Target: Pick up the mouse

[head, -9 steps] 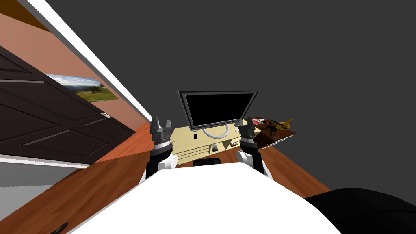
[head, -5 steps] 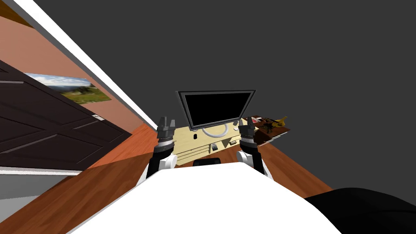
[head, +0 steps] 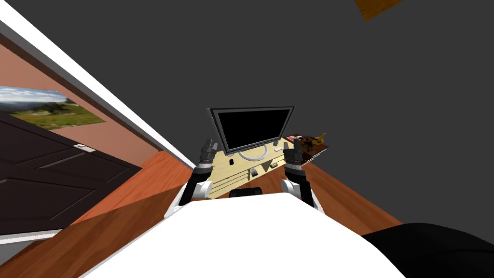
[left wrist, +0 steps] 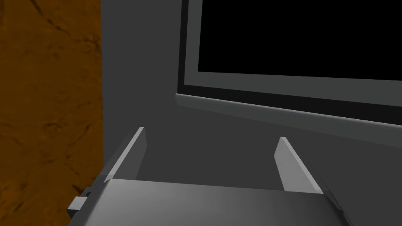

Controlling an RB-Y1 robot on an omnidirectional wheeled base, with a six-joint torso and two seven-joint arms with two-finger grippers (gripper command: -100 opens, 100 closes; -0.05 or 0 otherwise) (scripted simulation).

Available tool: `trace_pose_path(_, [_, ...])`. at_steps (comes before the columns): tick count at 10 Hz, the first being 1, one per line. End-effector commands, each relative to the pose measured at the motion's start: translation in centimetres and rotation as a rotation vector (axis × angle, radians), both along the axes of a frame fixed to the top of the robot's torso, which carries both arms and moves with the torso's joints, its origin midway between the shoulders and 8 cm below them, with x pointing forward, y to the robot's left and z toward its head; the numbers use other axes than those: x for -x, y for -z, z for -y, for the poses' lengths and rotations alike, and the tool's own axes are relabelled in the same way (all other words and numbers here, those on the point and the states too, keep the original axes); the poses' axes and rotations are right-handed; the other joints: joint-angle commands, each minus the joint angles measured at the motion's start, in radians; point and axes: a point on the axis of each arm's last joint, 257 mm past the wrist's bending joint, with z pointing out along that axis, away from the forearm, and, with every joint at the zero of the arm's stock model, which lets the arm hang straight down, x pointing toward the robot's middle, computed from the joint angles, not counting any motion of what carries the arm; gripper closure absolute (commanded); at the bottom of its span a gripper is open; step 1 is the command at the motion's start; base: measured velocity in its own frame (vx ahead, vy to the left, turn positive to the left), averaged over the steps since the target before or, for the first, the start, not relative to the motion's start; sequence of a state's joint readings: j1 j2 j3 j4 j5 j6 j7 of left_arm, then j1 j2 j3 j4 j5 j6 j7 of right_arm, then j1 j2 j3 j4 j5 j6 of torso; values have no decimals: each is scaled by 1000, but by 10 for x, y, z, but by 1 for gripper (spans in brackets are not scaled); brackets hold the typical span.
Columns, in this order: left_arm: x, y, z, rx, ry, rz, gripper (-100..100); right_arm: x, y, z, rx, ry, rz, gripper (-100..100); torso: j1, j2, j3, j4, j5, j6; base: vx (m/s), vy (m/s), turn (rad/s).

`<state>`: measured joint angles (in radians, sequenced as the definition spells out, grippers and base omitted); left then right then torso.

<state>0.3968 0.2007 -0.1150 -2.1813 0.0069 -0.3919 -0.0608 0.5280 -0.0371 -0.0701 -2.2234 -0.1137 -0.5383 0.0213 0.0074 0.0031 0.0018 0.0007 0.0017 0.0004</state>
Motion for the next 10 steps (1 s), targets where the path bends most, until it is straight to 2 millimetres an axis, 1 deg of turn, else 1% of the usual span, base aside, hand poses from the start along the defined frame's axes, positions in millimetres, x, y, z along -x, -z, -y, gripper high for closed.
trace_pose_path(1, [-17, 20, 9, -24, 39, -67, -100, 0, 0, 0, 0, 0, 0, 0, 0, 0, 0, 0, 0, 0, -59, 112, -246])
trace_pose_path(2, [-18, 21, 9, -27, 39, -74, -100, 0, 0, 0, 0, 0, 0, 0, 1, 0, 0, 0, 0, 0, -43, 74, -78])
trace_pose_path(4, [-37, 47, 23, -61, 84, -156, -100, 0, 0, 0, 0, 0, 0, 0, -3, -2, -1, 0, -1, 0, -43, 67, -198])
trace_pose_path(5, [-38, 49, 22, -63, 82, -168, -100, 0, 0, 0, 0, 0, 0, 0, -2, -1, -1, 0, 0, 0, -53, 65, -110])
trace_pose_path(7, [-57, 79, 33, -103, 117, -258, -100, 0, 0, 0, 0, 0, 0, 0, -2, -2, -1, 0, -1, 0, -48, 65, -202])
trace_pose_path(8, [-59, 82, 33, -104, 114, -273, -100, 0, 0, 0, 0, 0, 0, 0, -2, -1, -1, 0, 0, 0, -52, 56, -124])
trace_pose_path(10, [-76, 116, 39, -152, 137, -373, -100, 0, 0, 0, 0, 0, 0, 0, -2, -2, -1, 0, 0, 0, -55, 66, -223])
